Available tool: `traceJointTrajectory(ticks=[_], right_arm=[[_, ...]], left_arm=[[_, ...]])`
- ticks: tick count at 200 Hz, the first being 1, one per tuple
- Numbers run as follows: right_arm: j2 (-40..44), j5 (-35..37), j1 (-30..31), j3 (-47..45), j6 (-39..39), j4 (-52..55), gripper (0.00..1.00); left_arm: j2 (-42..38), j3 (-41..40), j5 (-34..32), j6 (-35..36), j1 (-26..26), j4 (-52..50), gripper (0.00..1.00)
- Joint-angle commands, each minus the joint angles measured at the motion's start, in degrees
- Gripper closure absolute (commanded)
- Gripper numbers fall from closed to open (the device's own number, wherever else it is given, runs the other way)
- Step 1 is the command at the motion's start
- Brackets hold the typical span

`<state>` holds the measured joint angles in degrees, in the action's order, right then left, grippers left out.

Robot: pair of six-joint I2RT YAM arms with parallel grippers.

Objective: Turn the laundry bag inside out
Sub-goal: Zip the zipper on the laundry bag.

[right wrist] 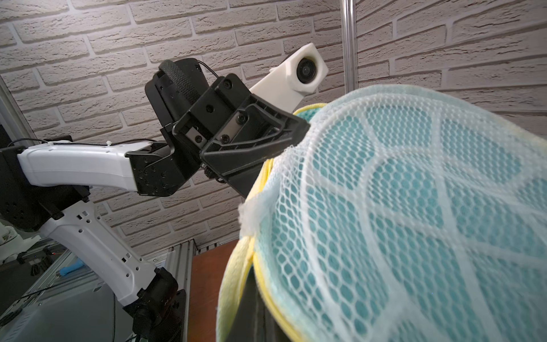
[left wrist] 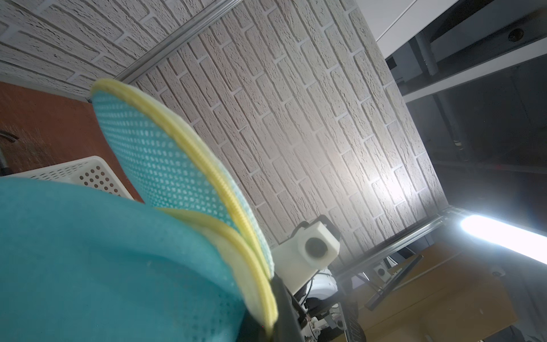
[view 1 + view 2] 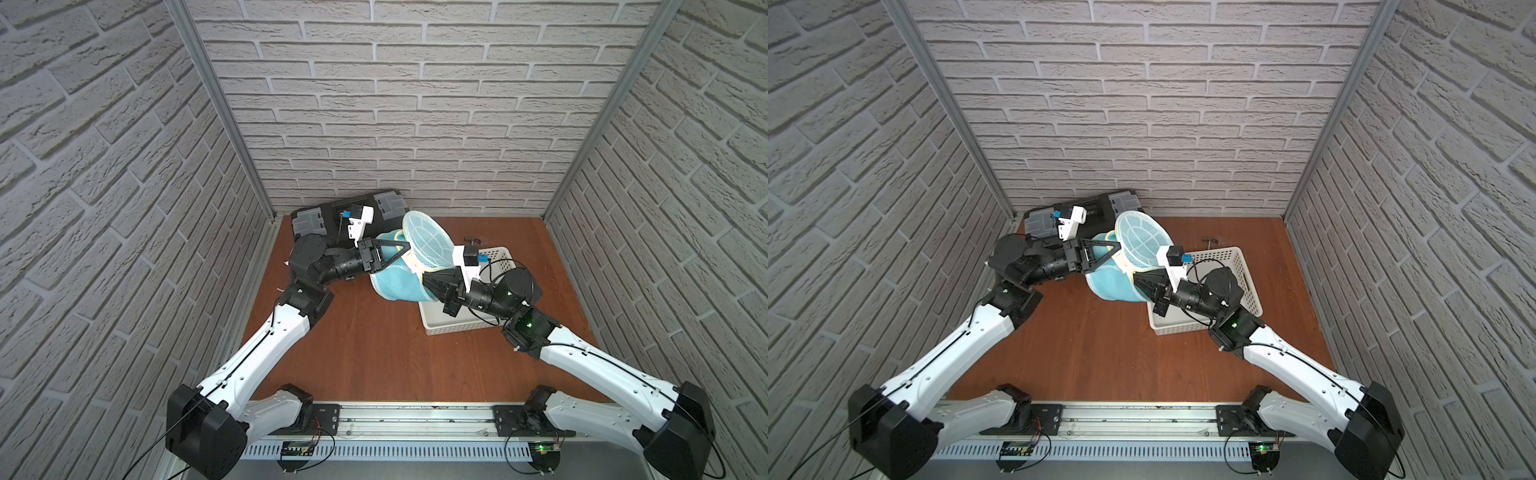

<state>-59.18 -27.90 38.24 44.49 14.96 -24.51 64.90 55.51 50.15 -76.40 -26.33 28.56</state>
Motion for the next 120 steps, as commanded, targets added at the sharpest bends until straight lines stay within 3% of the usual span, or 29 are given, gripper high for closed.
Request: traceJointTrajectory(ticks=[1,120], right_arm=[[3.19,1.16,-0.27,-1.12,-4.12,6.04,0.97],[6.88,1.01,-0.36,-0.24,-12.48,24.84,0.97]], left_arm=[[-1.19,2.88,1.33,2.48,1.41,0.22,1.0],[-2.12,6.02,3.37,5.3,3.96,-6.33,1.0]])
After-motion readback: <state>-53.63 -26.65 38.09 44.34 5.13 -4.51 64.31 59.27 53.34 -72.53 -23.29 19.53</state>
